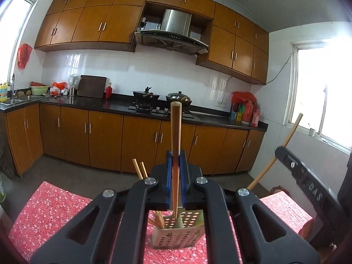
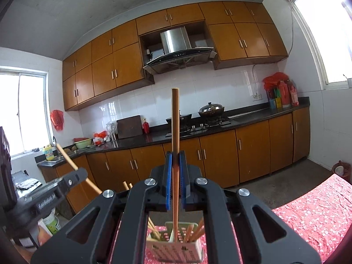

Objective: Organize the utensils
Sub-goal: 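Lift both chopsticks and lower them upright into the beige holder, then open both tools to release the chopsticks into the holder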

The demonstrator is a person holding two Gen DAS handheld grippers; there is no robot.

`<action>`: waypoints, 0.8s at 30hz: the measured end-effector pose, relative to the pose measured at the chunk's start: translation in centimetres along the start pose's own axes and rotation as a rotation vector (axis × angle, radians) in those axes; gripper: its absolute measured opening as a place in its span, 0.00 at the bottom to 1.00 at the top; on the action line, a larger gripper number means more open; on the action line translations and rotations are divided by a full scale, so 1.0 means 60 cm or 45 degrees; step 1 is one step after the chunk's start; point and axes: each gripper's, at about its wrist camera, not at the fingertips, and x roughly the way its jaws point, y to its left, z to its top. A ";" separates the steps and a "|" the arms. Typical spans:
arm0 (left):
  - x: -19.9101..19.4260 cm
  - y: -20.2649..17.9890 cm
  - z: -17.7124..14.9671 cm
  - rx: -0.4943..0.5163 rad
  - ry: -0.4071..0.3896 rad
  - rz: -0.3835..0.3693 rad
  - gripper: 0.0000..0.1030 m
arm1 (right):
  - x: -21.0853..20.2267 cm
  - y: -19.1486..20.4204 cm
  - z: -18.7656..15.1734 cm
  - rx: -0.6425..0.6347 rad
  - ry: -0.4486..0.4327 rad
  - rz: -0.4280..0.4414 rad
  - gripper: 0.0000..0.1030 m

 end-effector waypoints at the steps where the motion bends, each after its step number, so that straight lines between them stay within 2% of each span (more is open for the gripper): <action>1: 0.006 0.002 -0.002 -0.002 0.005 0.000 0.08 | 0.005 0.001 -0.003 -0.003 -0.005 -0.004 0.07; 9: 0.056 0.017 -0.029 -0.017 0.063 0.001 0.08 | 0.052 0.001 -0.053 -0.025 0.074 -0.026 0.07; 19: 0.077 0.025 -0.041 -0.020 0.109 -0.009 0.08 | 0.063 -0.001 -0.064 -0.028 0.156 -0.041 0.08; 20: 0.077 0.026 -0.041 -0.018 0.111 -0.007 0.09 | 0.064 -0.001 -0.062 -0.026 0.167 -0.041 0.10; 21: 0.077 0.026 -0.041 -0.018 0.115 -0.010 0.11 | 0.064 -0.003 -0.060 -0.023 0.175 -0.044 0.19; 23: 0.073 0.027 -0.040 -0.021 0.117 -0.013 0.19 | 0.057 -0.005 -0.057 -0.014 0.163 -0.055 0.37; 24: 0.071 0.028 -0.039 -0.023 0.115 -0.011 0.21 | 0.054 -0.005 -0.055 -0.015 0.153 -0.061 0.38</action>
